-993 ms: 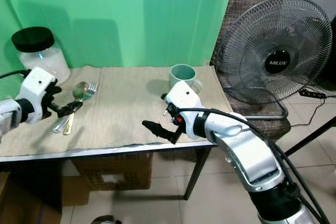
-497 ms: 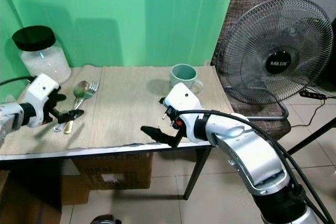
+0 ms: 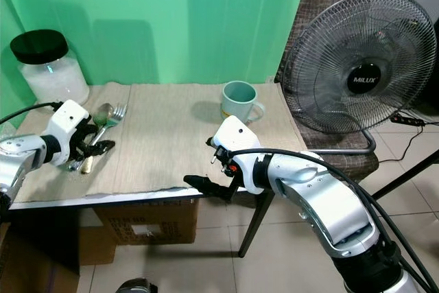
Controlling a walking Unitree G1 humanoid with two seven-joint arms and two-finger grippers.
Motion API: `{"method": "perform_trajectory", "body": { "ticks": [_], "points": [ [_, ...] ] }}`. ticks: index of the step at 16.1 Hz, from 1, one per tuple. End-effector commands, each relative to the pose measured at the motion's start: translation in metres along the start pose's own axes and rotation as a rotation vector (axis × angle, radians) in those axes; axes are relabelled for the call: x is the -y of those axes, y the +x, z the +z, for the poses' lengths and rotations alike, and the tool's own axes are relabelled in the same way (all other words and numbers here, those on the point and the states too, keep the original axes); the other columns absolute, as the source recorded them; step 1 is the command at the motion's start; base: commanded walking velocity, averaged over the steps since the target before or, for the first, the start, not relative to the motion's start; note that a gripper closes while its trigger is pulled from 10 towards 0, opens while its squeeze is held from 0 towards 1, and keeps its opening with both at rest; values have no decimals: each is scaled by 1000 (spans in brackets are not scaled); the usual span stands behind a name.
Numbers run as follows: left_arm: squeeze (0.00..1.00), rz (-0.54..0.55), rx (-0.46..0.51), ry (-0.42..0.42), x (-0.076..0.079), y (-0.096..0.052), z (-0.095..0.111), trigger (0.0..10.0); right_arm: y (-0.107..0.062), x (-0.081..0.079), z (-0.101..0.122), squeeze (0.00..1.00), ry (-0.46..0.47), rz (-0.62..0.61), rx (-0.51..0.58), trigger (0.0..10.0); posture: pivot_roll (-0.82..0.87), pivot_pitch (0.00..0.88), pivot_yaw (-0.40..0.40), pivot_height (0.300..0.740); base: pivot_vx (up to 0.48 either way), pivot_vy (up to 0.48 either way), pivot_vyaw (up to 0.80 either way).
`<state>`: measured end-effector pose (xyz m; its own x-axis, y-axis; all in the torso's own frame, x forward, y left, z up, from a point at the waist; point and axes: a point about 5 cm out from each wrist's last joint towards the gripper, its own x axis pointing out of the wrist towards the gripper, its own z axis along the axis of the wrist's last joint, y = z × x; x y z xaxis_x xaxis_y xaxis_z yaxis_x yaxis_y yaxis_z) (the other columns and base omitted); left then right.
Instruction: Setting the table
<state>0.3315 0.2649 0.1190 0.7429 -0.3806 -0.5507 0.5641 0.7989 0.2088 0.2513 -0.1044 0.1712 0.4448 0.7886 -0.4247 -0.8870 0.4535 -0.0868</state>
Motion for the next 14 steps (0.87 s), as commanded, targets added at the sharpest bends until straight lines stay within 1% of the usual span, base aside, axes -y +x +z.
{"method": "perform_trajectory", "body": {
  "ticks": [1, 5, 7, 9, 14],
  "points": [
    [0, -12, -10, 28, 2, 5, 2, 0, -3, -1, 6, 0, -24, 3, 8, 10000, 55, 47, -45, 740, 0, 0, 0],
    [0, -11, -36, 42, 1, 9, -3, 0, -2, -2, 7, 0, -22, 10, 15, 10000, 53, 48, -42, 740, 0, 0, 0],
    [0, -32, -61, 52, 1, 9, -6, 0, -5, -5, 6, 0, -23, 45, 14, 10000, 52, 49, -39, 740, 0, 0, 0],
    [0, -36, -62, 56, 0, 10, -6, 0, -6, -7, 7, 0, -24, 64, 23, 10000, 50, 47, -38, 740, 0, 0, 0],
    [0, -29, -66, 65, -4, 10, -4, 0, -6, -6, 9, 0, -29, 67, 27, 10000, 52, 41, -41, 740, 0, 0, 0]
  ]
}}
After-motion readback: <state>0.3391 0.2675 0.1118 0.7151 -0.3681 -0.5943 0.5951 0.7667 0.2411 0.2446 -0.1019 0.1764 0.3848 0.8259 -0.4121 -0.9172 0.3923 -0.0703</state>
